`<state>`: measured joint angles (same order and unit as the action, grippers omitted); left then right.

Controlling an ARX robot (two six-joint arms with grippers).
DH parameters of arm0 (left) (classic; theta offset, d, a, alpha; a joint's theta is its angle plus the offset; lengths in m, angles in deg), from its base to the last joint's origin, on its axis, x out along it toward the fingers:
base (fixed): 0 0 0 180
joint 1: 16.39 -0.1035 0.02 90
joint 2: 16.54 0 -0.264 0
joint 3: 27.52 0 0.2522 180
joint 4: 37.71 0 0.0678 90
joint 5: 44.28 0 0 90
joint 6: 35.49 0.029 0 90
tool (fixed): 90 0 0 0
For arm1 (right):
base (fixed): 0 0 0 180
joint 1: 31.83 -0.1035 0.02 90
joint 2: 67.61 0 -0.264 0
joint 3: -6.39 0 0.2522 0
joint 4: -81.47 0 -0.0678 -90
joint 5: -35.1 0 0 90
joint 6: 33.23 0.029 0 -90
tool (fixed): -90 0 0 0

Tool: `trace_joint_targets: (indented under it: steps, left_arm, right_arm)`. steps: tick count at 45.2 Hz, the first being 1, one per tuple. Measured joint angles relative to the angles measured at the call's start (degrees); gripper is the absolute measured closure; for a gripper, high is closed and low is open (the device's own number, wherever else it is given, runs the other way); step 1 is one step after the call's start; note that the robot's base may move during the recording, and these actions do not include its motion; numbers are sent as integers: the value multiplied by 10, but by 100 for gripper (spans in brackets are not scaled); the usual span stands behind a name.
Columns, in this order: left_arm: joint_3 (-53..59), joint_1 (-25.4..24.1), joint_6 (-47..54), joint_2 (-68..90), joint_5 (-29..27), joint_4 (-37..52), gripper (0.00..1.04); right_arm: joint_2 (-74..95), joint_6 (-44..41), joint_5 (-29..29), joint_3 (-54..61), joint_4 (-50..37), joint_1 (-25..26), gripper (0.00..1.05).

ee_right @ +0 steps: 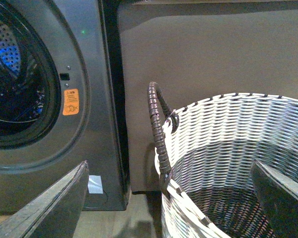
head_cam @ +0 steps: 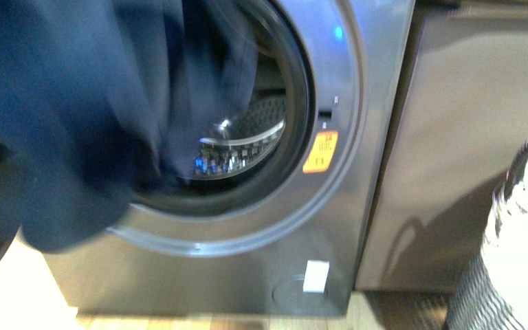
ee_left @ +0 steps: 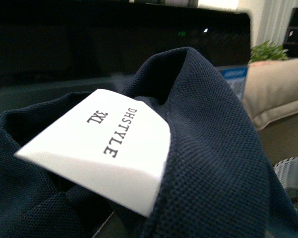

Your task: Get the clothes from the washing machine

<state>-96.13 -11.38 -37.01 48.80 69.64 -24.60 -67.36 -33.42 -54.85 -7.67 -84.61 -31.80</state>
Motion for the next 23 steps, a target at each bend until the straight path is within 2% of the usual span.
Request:
trace_joint_targets:
  steps: [13,20,23]
  left_arm:
    - [-188,136,18,42,-40,-50,89]
    - [-335,250,59,131,-64,-100,89]
    - [-404,282,78,179,-73,-133,89]
  right_arm:
    - [0,0,0,0,0,0,7]
    - [0,0,0,0,0,0,7]
    - [0,0,0,0,0,0,7]
